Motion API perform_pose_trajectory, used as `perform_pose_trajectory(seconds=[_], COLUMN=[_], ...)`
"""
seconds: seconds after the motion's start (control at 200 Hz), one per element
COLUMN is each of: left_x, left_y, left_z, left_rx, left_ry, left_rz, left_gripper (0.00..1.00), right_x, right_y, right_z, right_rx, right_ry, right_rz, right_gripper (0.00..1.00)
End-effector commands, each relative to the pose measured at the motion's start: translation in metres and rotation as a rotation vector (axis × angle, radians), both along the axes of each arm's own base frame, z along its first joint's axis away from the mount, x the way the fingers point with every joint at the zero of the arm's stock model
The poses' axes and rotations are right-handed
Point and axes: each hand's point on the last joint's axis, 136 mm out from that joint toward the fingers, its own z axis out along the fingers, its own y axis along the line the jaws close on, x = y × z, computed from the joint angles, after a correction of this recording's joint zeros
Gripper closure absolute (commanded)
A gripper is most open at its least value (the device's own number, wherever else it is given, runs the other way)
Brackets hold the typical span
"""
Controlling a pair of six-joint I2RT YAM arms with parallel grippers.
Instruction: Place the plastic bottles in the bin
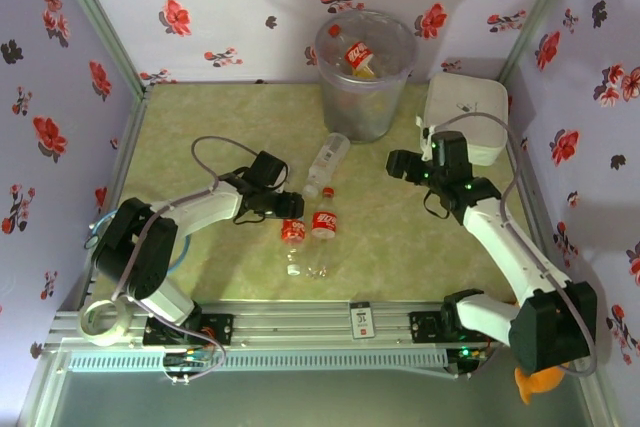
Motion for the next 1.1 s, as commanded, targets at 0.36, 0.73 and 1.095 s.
perform_pose_trajectory(seconds=[0.36, 0.73, 1.095], left_x=[0.014, 0.040, 0.069], left_y=[0.020, 0.047, 0.029], left_z=[0.028, 0.083, 0.148], left_rx=[0.004, -0.138, -0.419], left_ry=[-0.072, -0.153, -0.257], left_rz=[0.106, 0.188, 0.184], left_gripper=[0.53, 0.55, 0.55], right_x=[-0.023, -0.036, -0.060], right_y=[0.033, 0.136, 0.270], right_z=[-0.001, -0.004, 0.007], right_rx=[0.094, 0.184, 0.367], right_ry=[0.013, 0.093, 0.095], right_rz=[0.107, 0.445, 0.730], right_gripper=[0.14, 0.14, 0.13])
